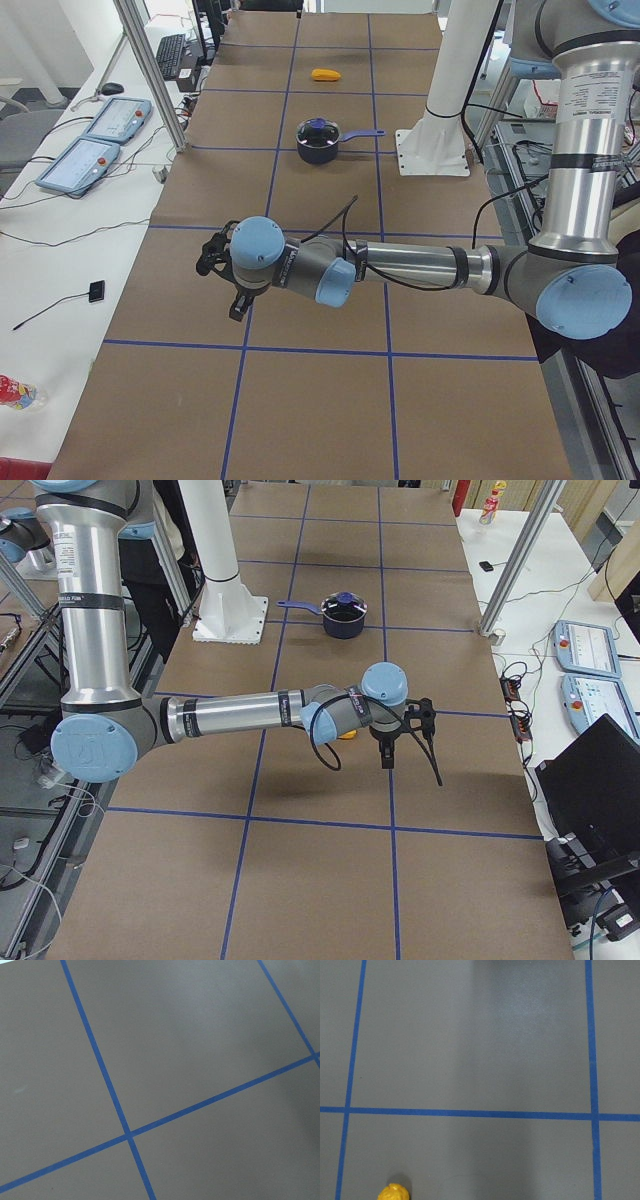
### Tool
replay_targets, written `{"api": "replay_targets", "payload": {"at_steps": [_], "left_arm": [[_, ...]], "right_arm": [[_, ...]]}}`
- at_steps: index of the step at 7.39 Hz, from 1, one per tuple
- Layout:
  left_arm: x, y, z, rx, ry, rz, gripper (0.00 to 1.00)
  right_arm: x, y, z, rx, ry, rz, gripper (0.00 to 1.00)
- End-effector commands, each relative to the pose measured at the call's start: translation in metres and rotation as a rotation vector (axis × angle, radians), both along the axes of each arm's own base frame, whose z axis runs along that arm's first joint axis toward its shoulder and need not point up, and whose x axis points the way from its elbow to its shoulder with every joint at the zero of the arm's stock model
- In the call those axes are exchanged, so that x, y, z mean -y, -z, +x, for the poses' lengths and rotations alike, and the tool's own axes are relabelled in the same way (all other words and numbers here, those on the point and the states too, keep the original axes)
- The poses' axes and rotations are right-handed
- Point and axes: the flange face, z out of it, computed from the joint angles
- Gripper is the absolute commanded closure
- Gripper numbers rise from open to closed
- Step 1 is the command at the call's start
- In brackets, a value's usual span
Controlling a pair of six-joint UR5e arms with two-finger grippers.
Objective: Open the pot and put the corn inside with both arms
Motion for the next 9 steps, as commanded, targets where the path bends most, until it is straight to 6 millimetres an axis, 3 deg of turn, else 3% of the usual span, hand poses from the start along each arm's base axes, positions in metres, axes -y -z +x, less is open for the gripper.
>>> {"api": "replay_targets", "payload": {"at_steps": [1, 3, 4, 6, 9], "left_arm": [[-0.003, 0.079, 0.055, -0.065, 0.026, -0.067, 0.01], [0.017, 0.148, 0.112, -0.11, 0.049, -0.129, 0.01], [0.023, 0.177, 0.15, -0.113, 0.058, -0.154, 0.01], [0.018, 0.233, 0.205, -0.155, 0.072, -0.203, 0.01], [0.012, 0.317, 0.307, -0.184, 0.1, -0.299, 0.01]], "right_arm": [[0.014, 0.026, -0.049, 0.022, 0.003, -0.067, 0.05], [0.005, 0.045, -0.099, 0.035, 0.029, -0.114, 0.0], [-0.002, 0.057, -0.123, 0.007, 0.024, -0.112, 0.0], [-0.021, 0.07, -0.165, -0.02, 0.008, -0.147, 0.0], [-0.043, 0.055, -0.191, -0.053, 0.051, -0.169, 0.0]]}}
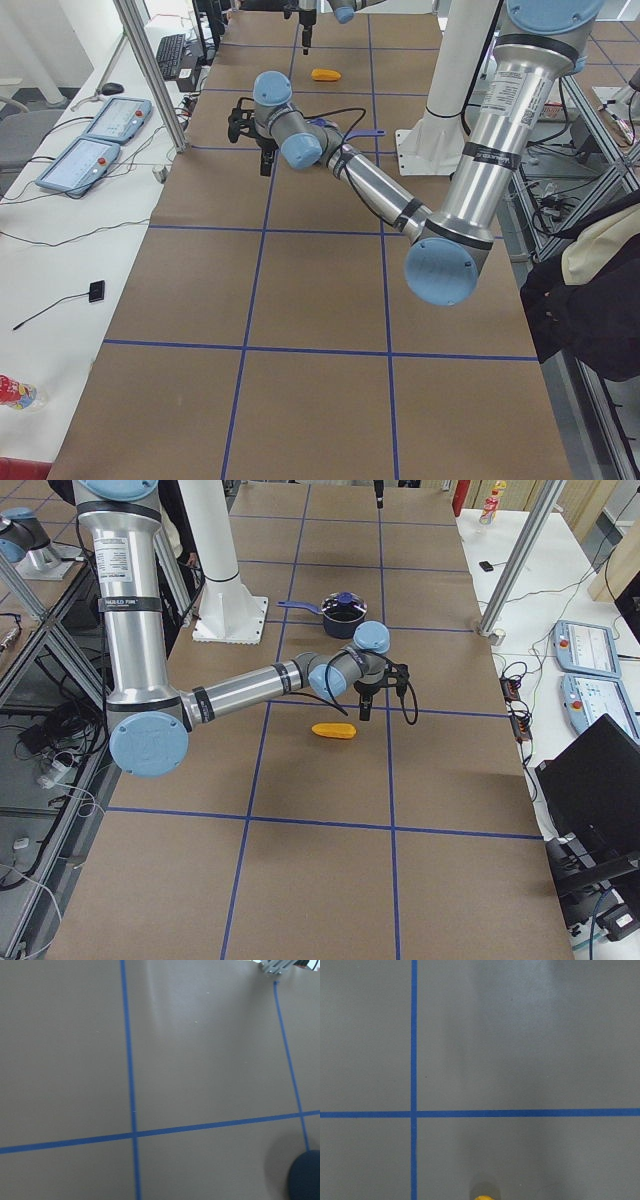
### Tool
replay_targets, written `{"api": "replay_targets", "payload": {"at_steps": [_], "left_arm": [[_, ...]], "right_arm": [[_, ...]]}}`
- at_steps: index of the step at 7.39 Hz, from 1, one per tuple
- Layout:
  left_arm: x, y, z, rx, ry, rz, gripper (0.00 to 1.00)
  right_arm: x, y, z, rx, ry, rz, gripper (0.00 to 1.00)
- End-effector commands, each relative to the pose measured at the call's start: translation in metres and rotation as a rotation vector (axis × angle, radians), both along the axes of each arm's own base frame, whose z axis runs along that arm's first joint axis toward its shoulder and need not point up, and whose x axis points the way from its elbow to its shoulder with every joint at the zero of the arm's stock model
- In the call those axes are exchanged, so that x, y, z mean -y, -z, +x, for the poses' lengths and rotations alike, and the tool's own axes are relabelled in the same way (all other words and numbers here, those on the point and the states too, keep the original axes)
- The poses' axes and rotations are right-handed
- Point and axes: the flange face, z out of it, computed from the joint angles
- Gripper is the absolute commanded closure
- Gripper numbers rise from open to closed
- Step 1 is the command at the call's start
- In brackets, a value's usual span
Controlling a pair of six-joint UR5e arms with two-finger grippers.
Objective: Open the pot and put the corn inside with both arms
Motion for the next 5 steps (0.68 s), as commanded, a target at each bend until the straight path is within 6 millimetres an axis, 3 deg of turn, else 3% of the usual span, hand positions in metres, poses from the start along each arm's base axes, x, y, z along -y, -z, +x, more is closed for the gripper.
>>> {"api": "replay_targets", "payload": {"at_steps": [1, 2, 3, 4, 5], "left_arm": [[-0.019, 0.075, 0.064, 0.048, 0.009, -0.049, 0.01], [-0.044, 0.108, 0.095, 0.101, -0.004, -0.055, 0.01], [-0.058, 0.13, 0.12, 0.102, 0.011, -0.075, 0.01], [-0.069, 0.136, 0.14, 0.104, 0.011, -0.08, 0.01], [-0.081, 0.143, 0.165, 0.11, 0.011, -0.08, 0.01]], "right_arm": [[-0.016, -0.011, -0.03, -0.057, 0.028, 0.01, 0.0], [-0.026, -0.021, -0.031, -0.054, 0.031, 0.018, 0.0], [-0.045, -0.045, -0.024, -0.041, 0.036, 0.04, 0.0], [-0.05, -0.049, -0.026, -0.039, 0.04, 0.038, 0.0], [-0.055, -0.055, -0.041, -0.073, 0.039, 0.044, 0.0]]}}
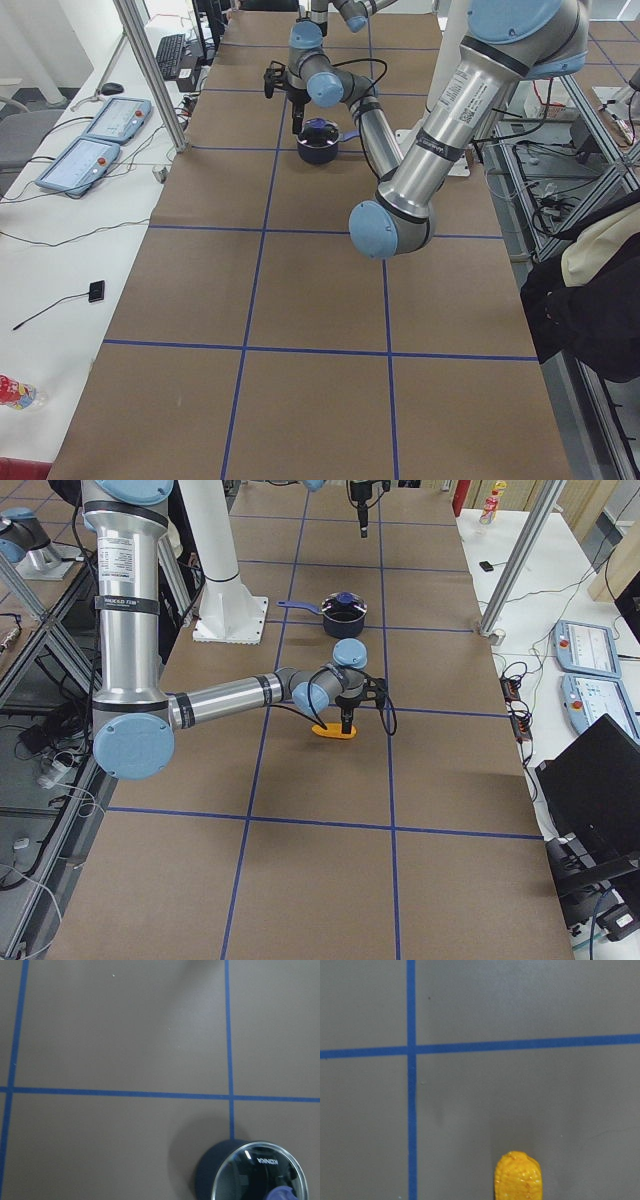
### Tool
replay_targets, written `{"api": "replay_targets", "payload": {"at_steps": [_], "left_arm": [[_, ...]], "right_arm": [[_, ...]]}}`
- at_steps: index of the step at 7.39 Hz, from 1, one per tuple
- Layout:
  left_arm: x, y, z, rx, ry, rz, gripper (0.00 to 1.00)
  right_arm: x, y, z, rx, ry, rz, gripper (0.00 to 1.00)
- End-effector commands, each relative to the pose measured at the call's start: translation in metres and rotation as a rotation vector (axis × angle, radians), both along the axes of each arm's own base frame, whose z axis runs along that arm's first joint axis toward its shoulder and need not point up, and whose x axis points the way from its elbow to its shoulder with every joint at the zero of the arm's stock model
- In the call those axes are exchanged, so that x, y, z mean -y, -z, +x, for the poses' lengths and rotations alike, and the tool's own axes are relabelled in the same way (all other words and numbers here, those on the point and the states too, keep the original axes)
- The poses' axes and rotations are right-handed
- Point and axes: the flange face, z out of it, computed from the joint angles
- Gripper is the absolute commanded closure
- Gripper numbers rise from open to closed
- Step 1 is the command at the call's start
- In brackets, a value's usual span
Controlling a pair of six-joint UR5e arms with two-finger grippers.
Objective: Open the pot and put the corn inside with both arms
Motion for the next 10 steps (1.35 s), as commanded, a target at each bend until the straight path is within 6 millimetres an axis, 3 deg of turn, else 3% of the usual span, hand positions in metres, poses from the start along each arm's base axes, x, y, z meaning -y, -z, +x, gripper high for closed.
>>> {"api": "replay_targets", "payload": {"at_steps": [1, 3, 7, 8, 9, 10], "left_arm": [[-0.016, 0.034, 0.06, 0.006, 0.022, -0.011, 0.01], [-0.015, 0.052, 0.103, 0.025, 0.034, -0.021, 0.01], [-0.006, 0.064, 0.136, 0.044, 0.022, -0.024, 0.01], [-0.003, 0.062, 0.14, 0.05, 0.019, -0.024, 0.01], [-0.003, 0.065, 0.152, 0.059, 0.008, -0.029, 0.01], [0.0, 0.066, 0.163, 0.076, 0.014, -0.025, 0.01]], "right_arm": [[-0.012, -0.012, -0.022, -0.041, 0.001, 0.008, 0.0], [-0.02, -0.02, -0.038, -0.065, 0.011, -0.001, 0.0], [-0.021, -0.035, -0.053, -0.1, 0.026, -0.001, 0.03], [-0.02, -0.033, -0.053, -0.097, 0.025, 0.001, 0.2], [-0.02, -0.028, -0.054, -0.09, 0.027, 0.01, 0.43], [-0.018, -0.024, -0.056, -0.084, 0.028, 0.015, 0.56]]}}
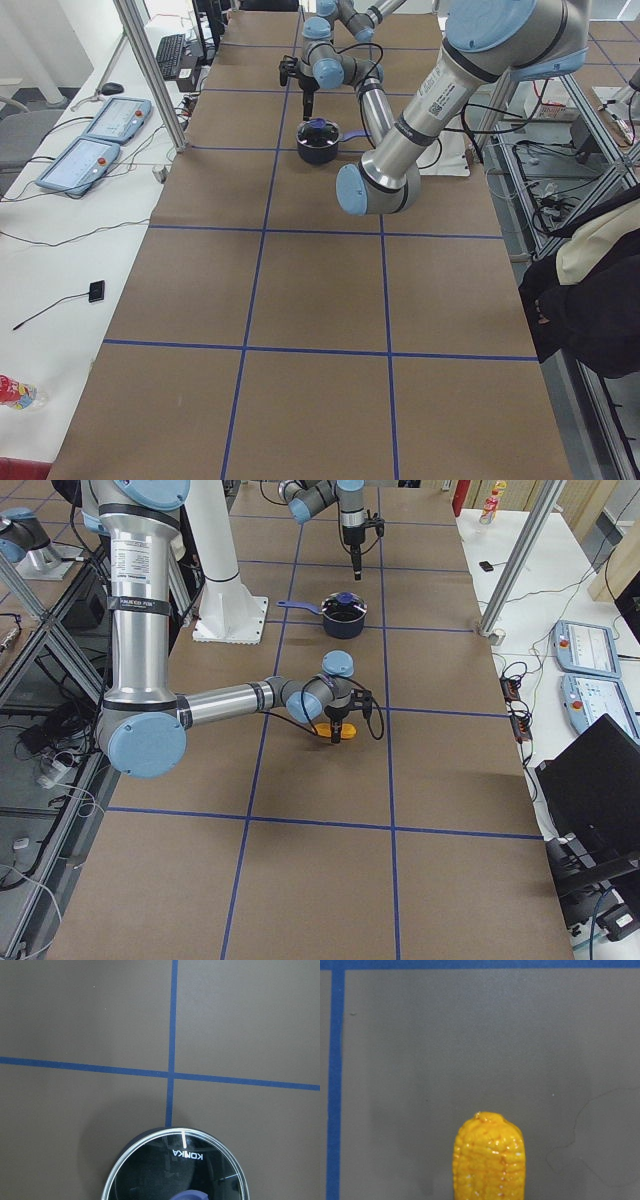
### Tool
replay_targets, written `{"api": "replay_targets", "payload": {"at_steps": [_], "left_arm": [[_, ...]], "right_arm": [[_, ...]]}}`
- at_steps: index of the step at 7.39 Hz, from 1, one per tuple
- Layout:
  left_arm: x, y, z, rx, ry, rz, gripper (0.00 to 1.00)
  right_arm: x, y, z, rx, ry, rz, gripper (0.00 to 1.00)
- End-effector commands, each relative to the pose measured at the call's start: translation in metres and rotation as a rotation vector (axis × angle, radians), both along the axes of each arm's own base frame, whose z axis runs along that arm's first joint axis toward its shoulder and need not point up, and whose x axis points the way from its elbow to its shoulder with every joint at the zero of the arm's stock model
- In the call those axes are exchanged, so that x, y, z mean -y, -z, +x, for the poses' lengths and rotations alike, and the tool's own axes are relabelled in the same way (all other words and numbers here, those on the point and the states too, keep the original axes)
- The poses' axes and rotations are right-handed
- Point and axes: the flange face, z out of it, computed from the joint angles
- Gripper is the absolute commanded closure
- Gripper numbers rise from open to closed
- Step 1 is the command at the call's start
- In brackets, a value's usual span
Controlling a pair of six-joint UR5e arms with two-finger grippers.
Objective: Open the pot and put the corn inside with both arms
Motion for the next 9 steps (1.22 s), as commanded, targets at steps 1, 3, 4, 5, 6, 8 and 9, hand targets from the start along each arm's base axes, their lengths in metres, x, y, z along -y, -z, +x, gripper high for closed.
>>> {"api": "replay_targets", "payload": {"at_steps": [1, 3, 4, 5, 6, 8, 9], "left_arm": [[0.001, -0.002, 0.026, 0.034, -0.003, 0.001, 0.01], [0.001, -0.007, 0.041, 0.039, -0.013, -0.001, 0.01], [0.002, -0.011, 0.051, 0.061, -0.004, 0.003, 0.01], [0.002, -0.016, 0.061, 0.069, -0.001, 0.012, 0.01], [0.002, -0.021, 0.065, 0.078, -0.003, 0.008, 0.01], [-0.009, -0.02, 0.075, 0.081, -0.013, 0.009, 0.01], [-0.013, -0.021, 0.078, 0.083, -0.016, 0.012, 0.01]], "right_arm": [[0.002, 0.008, -0.003, 0.012, 0.005, 0.01, 0.59], [0.002, 0.016, -0.002, 0.027, 0.012, 0.015, 0.69], [0.002, 0.021, -0.002, 0.042, 0.019, 0.014, 0.69], [0.009, 0.026, 0.013, 0.072, 0.009, -0.01, 0.69], [0.016, 0.03, 0.026, 0.1, -0.001, -0.029, 0.69], [0.021, 0.032, 0.035, 0.121, -0.009, -0.045, 0.69], [0.026, 0.035, 0.039, 0.124, -0.019, -0.04, 0.69]]}}
